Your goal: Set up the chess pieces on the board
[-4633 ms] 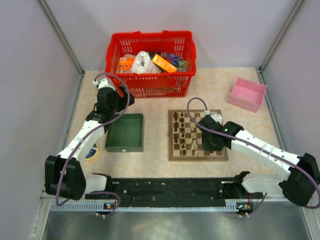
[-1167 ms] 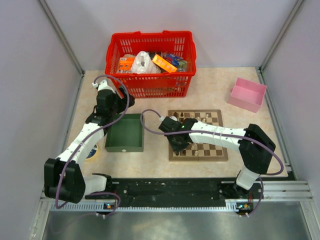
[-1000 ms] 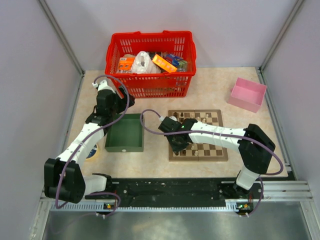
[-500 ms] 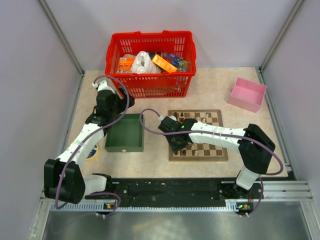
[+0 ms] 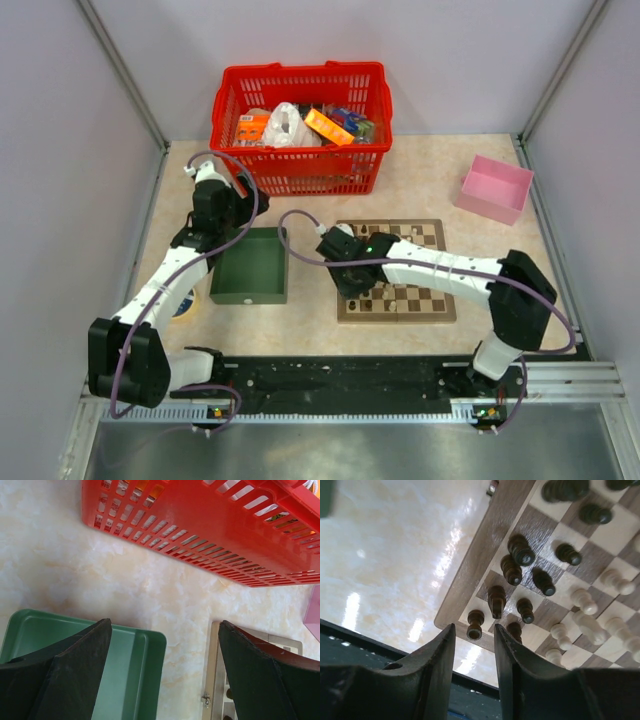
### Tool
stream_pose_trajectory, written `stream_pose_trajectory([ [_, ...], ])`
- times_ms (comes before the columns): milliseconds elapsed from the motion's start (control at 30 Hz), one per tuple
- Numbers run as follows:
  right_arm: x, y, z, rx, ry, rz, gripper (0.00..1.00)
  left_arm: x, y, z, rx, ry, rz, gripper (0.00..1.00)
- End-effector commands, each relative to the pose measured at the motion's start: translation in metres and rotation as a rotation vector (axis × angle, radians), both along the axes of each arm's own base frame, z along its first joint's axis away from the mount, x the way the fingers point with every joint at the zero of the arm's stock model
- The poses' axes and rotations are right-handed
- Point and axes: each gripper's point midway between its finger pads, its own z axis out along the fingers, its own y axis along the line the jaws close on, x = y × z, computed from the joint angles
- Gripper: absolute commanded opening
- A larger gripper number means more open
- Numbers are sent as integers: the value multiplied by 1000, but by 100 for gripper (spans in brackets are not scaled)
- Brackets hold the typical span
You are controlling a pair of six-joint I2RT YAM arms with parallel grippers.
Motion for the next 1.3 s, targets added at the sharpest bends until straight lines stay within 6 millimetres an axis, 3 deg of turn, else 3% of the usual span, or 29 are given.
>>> stream_pose_trajectory([
  [0, 25, 7, 87, 146, -203, -15, 38, 2, 6, 26, 7, -74, 19, 93],
  [133, 47, -20, 112, 179, -268, -88, 40, 5, 8, 34, 12, -91, 27, 93],
  [233, 73, -56, 118, 185, -294, -186, 40, 10, 9, 49, 22, -123, 30, 93],
  [333, 99, -87, 117, 215, -302, -267, 40, 18, 9, 75, 31, -173, 29, 94],
  [533, 140, -126, 118, 229, -319, -390, 41, 34, 10, 138, 11, -316, 55, 94],
  [633, 157, -150, 119, 232, -324, -448, 41, 40, 12, 168, -22, -393, 84, 95],
  [733, 167, -175, 114, 233, -317, -492, 41, 43, 19, 186, -18, -422, 122, 96],
  [800, 169, -186, 107, 222, -304, -499, 41, 41, 25, 189, -13, -421, 152, 97],
  [867, 168, -197, 102, 193, -303, -508, 41, 28, 33, 165, -15, -335, 194, 98],
  [967, 163, -209, 86, 164, -294, -527, 41, 9, 35, 140, -38, -357, 193, 99],
  [1000, 162, -212, 78, 156, -281, -531, 41, 4, 36, 120, -30, -334, 193, 99],
  [1033, 162, -213, 76, 157, -286, -537, 41, -1, 38, 113, -20, -328, 194, 99],
  [1267, 148, -206, 49, 178, -195, -540, 39, -3, 40, 96, 71, -241, 144, 99],
])
